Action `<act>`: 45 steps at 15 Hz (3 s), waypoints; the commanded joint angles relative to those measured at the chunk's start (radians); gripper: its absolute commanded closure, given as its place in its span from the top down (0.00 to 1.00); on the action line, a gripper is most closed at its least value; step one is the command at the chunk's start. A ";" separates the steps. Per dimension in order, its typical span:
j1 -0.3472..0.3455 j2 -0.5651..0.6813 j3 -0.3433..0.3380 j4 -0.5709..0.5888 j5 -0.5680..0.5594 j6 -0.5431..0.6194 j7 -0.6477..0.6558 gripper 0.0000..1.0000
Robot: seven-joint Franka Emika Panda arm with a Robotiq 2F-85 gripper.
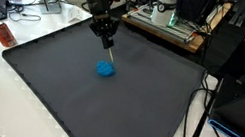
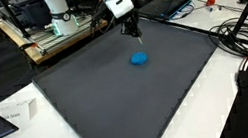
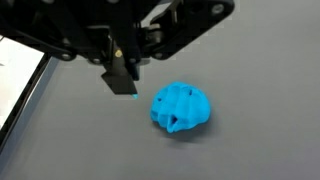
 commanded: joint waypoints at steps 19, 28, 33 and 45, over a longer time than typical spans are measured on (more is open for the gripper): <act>-0.079 0.220 -0.035 0.247 0.147 -0.287 -0.261 0.03; -0.059 0.274 -0.054 0.346 0.142 -0.352 -0.218 0.03; -0.033 0.278 -0.065 0.377 0.110 -0.346 -0.126 0.03; 0.047 0.306 -0.084 0.471 -0.151 -0.353 0.299 0.03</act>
